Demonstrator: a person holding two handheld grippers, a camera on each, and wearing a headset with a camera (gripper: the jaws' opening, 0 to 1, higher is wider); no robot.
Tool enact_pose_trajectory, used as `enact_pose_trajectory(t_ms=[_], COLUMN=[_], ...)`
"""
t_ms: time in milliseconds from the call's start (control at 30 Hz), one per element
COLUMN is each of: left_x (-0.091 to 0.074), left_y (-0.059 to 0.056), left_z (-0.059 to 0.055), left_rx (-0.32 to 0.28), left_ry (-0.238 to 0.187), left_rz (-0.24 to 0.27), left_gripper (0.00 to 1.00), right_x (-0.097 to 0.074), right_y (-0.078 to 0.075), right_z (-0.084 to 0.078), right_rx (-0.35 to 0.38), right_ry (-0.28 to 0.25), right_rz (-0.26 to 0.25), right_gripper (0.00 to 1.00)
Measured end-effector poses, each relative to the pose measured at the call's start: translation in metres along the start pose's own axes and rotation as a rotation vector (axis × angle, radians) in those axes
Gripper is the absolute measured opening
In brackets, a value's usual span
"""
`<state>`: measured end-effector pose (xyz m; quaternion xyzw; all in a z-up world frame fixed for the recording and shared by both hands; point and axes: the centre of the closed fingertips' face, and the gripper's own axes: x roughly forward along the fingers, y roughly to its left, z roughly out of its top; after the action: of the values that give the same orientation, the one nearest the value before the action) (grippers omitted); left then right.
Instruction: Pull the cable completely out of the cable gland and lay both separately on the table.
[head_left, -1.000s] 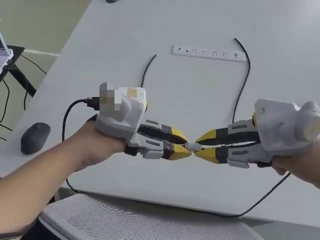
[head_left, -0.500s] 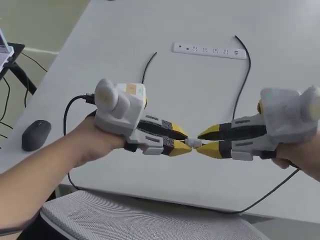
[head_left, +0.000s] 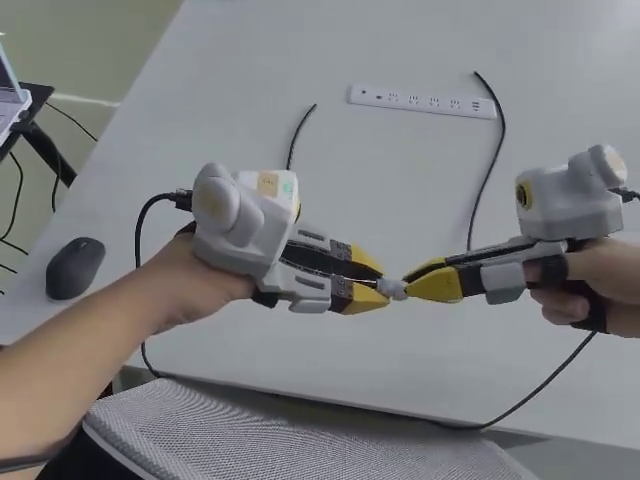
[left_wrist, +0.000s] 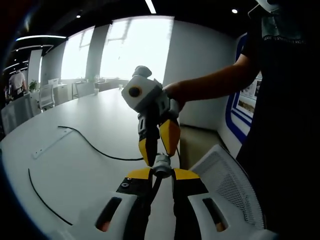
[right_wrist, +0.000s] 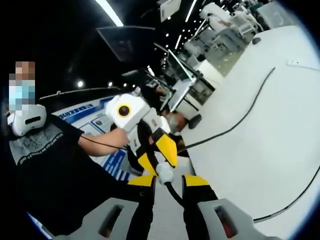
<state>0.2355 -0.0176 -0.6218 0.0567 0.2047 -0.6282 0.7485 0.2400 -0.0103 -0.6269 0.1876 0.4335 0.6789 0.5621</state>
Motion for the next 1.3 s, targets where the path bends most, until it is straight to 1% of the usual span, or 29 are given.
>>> enact_pose_trajectory(t_ms=[67, 133, 233, 367, 467, 500, 567, 600, 633, 767, 833, 867, 933, 967, 1000, 1033, 1067, 1100, 1133, 1167, 1200, 1300], left_x=[0.000, 0.000, 0.001, 0.001, 0.002, 0.002, 0.002, 0.002, 0.002, 0.001, 0.000, 0.000, 0.000, 0.000, 0.000, 0.000, 0.000, -0.001, -0.002, -0.003, -0.003, -0.004], left_y=[-0.001, -0.001, -0.001, -0.001, 0.002, 0.002, 0.003, 0.004, 0.005, 0.005, 0.005, 0.006, 0.006, 0.005, 0.005, 0.004, 0.004, 0.006, 0.008, 0.008, 0.009, 0.010], left_z=[0.000, 0.000, -0.001, -0.001, -0.002, -0.002, -0.002, -0.003, -0.003, -0.004, -0.004, -0.005, -0.006, -0.007, -0.007, -0.008, -0.009, -0.009, -0.010, -0.009, -0.009, -0.008], left_rx=[0.000, 0.002, 0.005, -0.003, -0.013, -0.017, -0.025, -0.032, -0.034, -0.053, -0.060, -0.069, -0.094, -0.101, -0.102, -0.111, -0.126, -0.137, -0.138, -0.151, -0.152, -0.159], left_ry=[0.002, 0.004, 0.011, 0.014, 0.013, 0.012, 0.011, 0.011, 0.011, 0.012, 0.008, 0.006, -0.005, -0.007, -0.008, -0.011, -0.016, -0.025, -0.031, -0.038, -0.041, -0.047], left_rz=[0.000, 0.001, -0.001, -0.005, -0.003, -0.003, 0.000, 0.002, 0.003, 0.000, -0.001, -0.002, -0.008, -0.011, -0.010, -0.014, -0.018, -0.015, -0.013, -0.018, -0.017, -0.019], left_gripper=[0.15, 0.15, 0.15, 0.15, 0.15, 0.15, 0.15, 0.15, 0.15, 0.15, 0.15, 0.15, 0.15, 0.15, 0.15, 0.15, 0.15, 0.15, 0.15, 0.15, 0.15, 0.15], right_x=[0.002, 0.003, 0.003, 0.003, 0.002, 0.002, 0.002, 0.002, 0.002, 0.004, 0.005, 0.005, 0.006, 0.007, 0.007, 0.008, 0.008, 0.008, 0.008, 0.009, 0.009, 0.009], right_y=[0.001, 0.004, 0.005, 0.006, 0.005, 0.005, 0.004, 0.005, 0.005, 0.006, 0.006, 0.006, 0.005, 0.005, 0.004, 0.004, 0.005, 0.003, 0.003, 0.004, 0.004, 0.004], right_z=[-0.001, -0.003, -0.004, -0.005, -0.004, -0.004, -0.003, -0.002, -0.002, -0.002, -0.003, -0.003, -0.004, -0.005, -0.005, -0.006, -0.006, -0.005, -0.004, -0.004, -0.003, -0.002], right_rx=[0.013, 0.025, 0.032, 0.007, -0.076, -0.082, -0.125, -0.172, -0.200, -0.346, -0.408, -0.419, -0.496, -0.535, -0.558, -0.607, -0.640, -0.668, -0.678, -0.693, -0.713, -0.744], right_ry=[0.000, 0.014, 0.018, 0.031, 0.038, 0.040, 0.042, 0.043, 0.042, 0.067, 0.081, 0.084, 0.103, 0.121, 0.129, 0.146, 0.157, 0.157, 0.153, 0.156, 0.156, 0.157], right_rz=[0.014, 0.034, 0.040, 0.036, 0.010, 0.005, -0.024, -0.043, -0.058, -0.130, -0.169, -0.185, -0.226, -0.249, -0.264, -0.285, -0.300, -0.328, -0.342, -0.346, -0.353, -0.364], right_gripper=[0.13, 0.10, 0.09, 0.08, 0.08, 0.08, 0.08, 0.08, 0.08, 0.08, 0.08, 0.08, 0.08, 0.08, 0.08, 0.08, 0.08, 0.08, 0.08, 0.08, 0.08, 0.08])
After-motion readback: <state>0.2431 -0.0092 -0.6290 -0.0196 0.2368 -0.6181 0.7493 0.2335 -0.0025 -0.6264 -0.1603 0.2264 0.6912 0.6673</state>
